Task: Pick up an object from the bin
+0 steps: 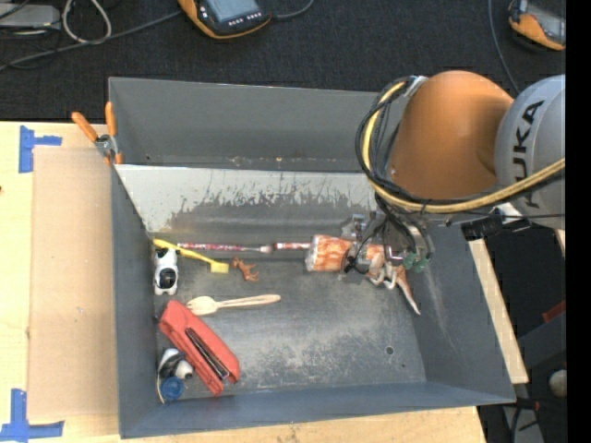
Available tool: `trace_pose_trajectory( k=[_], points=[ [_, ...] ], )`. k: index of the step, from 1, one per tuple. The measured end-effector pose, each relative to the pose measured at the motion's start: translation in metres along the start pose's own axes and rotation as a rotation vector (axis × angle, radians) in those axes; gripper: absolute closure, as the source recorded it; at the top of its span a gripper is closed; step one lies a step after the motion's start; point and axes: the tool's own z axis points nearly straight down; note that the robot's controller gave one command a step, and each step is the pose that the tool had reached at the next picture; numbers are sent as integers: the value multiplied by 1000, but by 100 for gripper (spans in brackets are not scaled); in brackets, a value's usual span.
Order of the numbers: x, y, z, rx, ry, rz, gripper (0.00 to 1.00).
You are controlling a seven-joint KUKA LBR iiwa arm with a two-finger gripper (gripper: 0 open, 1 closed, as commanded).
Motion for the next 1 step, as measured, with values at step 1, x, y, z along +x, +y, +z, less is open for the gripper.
trace_pose_trajectory(
  k=[1],
  points=[
    [-1,0,-7,-1,-2,1,100]
  ],
)
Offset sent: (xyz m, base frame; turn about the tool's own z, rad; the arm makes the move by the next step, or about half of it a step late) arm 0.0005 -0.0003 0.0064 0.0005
